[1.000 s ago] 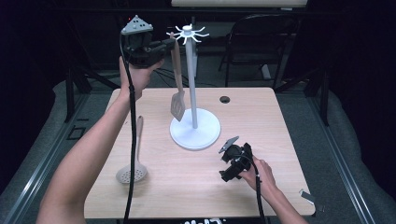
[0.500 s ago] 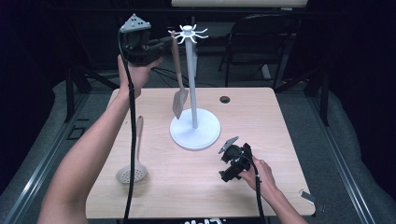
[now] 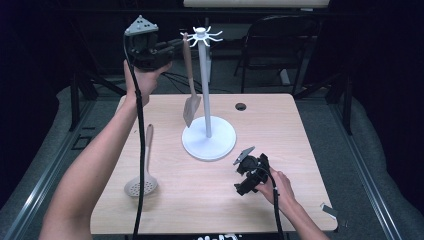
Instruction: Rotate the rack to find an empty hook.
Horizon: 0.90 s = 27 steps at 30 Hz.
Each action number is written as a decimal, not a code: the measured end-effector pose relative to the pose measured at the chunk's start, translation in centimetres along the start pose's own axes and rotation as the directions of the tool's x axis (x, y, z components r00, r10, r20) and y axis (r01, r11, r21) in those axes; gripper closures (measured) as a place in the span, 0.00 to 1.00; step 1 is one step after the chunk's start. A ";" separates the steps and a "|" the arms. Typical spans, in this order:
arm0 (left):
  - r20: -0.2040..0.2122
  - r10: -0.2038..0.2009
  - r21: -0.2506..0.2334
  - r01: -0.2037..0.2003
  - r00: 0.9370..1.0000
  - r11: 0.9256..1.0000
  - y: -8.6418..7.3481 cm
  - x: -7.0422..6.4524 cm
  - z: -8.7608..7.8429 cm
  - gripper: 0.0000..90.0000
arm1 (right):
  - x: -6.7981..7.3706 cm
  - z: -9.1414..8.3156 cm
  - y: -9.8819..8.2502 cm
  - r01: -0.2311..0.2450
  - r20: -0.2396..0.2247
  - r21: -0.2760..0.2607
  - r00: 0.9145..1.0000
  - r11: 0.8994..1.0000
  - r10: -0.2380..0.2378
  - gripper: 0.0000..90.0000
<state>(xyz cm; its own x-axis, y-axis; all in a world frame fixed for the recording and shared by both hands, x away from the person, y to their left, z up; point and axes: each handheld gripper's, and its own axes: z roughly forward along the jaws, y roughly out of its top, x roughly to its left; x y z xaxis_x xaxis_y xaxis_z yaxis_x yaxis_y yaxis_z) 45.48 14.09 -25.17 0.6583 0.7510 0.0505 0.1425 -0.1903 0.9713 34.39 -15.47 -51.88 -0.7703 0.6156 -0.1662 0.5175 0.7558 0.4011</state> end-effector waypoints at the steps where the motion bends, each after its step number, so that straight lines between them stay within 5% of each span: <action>1: -0.001 -0.003 0.003 0.003 1.000 1.000 -0.1 0.0 -0.1 0.90 | 0.0 0.0 0.0 0.000 0.000 0.000 1.000 1.000 0.000 0.05; 10: -0.014 -0.019 0.049 0.020 1.000 0.999 -1.7 0.3 -1.7 0.54 | 0.1 0.0 -0.1 -0.014 0.006 -0.022 1.000 1.000 0.014 0.05; 27: -0.017 -0.061 0.164 0.063 0.998 0.984 -8.3 0.5 -4.4 0.21 | 0.2 0.1 0.1 -0.004 0.002 -0.012 1.000 1.000 0.004 0.05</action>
<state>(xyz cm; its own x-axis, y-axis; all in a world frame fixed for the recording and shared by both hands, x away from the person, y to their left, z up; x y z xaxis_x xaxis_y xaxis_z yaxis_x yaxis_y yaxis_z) 41.39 18.84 -32.20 0.6355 0.7721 -0.0051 0.3030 -0.2434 0.9214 34.32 -15.23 -51.99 -0.7672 0.6194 -0.1667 0.5163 0.7505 0.4125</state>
